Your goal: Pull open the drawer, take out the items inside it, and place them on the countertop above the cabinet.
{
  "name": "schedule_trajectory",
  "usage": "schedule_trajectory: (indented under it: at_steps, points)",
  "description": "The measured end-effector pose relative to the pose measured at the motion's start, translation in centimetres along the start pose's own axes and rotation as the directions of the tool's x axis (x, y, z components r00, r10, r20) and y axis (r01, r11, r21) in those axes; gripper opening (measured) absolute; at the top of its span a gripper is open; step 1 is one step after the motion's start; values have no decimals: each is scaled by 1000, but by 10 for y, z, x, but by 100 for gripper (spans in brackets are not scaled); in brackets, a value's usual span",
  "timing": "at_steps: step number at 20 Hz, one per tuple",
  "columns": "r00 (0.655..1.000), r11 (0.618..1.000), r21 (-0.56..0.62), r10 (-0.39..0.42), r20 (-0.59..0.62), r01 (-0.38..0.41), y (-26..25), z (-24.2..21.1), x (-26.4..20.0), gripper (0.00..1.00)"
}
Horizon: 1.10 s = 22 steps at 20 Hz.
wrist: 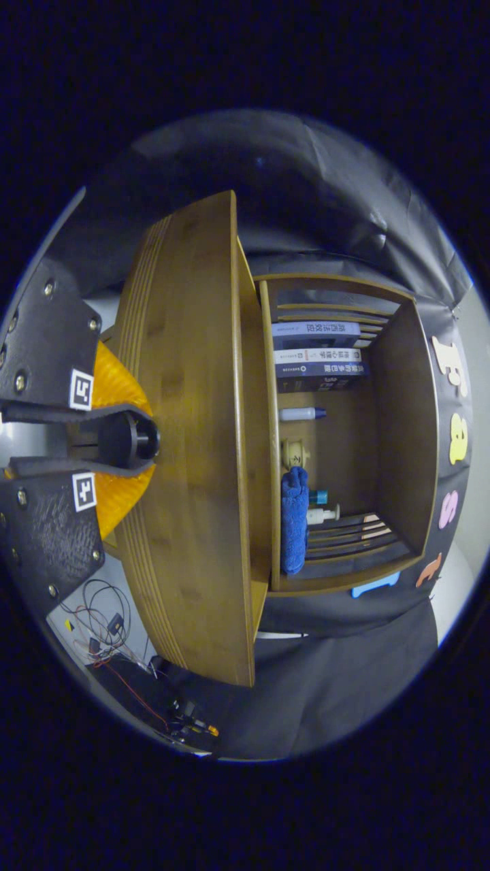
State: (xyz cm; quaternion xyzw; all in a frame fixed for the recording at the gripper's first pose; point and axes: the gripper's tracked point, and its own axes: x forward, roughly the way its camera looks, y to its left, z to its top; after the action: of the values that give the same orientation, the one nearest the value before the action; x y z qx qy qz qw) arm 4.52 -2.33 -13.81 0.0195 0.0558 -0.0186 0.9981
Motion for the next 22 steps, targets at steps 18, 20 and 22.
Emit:
schedule_trajectory:
  at_steps: [18, 20, 22]
  points:
    - [1000, 1000, 14, 21, -9, -21, 5, 21, -32, 91]
    - [999, 1000, -11, -18, -30, 18, -2, 28, -39, 100]
    - [999, 998, -42, -46, -23, 45, -4, 43, -48, 100]
